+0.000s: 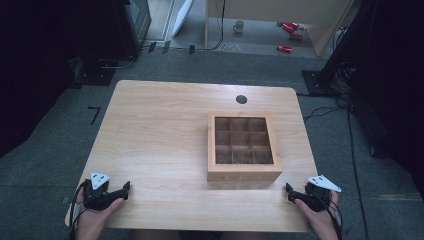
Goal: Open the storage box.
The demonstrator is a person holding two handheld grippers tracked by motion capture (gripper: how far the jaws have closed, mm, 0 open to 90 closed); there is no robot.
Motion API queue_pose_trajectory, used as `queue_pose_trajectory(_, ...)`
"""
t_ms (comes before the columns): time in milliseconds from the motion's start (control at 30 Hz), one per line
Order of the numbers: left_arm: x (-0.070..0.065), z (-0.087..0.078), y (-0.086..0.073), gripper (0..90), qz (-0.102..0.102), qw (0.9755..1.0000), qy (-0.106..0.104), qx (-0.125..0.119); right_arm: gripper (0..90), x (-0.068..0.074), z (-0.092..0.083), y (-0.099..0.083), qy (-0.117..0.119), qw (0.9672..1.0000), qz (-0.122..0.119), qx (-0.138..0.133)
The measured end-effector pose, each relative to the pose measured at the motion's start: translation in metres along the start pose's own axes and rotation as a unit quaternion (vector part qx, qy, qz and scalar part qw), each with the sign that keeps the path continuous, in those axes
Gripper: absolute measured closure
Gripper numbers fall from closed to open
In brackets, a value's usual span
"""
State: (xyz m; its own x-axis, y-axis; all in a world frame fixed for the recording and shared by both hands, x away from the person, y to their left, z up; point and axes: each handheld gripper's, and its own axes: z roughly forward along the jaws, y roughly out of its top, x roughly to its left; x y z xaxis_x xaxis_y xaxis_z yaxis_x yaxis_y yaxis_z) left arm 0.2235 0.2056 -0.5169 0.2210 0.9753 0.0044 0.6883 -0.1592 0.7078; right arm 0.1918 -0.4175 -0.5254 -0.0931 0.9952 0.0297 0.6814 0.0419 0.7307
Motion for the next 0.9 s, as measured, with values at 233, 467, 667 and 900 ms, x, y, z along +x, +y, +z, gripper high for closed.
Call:
queue_pose_trajectory(233, 0.000, -0.002, 0.003, 15.6, -0.016, 0.9998, -0.015, -0.005, 12.1, 0.000, 0.000, 0.000, 0.000, 1.0000, 0.000, 0.000)
queue_pose_trajectory(467, -0.020, -0.007, 0.016, 15.6, -0.006, 0.9990, -0.038, -0.024, 12.1, 0.000, 0.000, 0.000, 0.000, 1.0000, 0.000, 0.000)
queue_pose_trajectory(667, -0.037, -0.005, 0.023, 15.6, 0.005, 0.9979, -0.057, -0.029, 12.1, 0.000, 0.000, 0.000, 0.001, 1.0000, 0.000, 0.000)
queue_pose_trajectory(900, -0.054, -0.006, 0.033, 15.7, 0.014, 0.9963, -0.078, -0.035, 12.1, 0.000, 0.000, 0.000, 0.001, 1.0000, 0.000, 0.001)
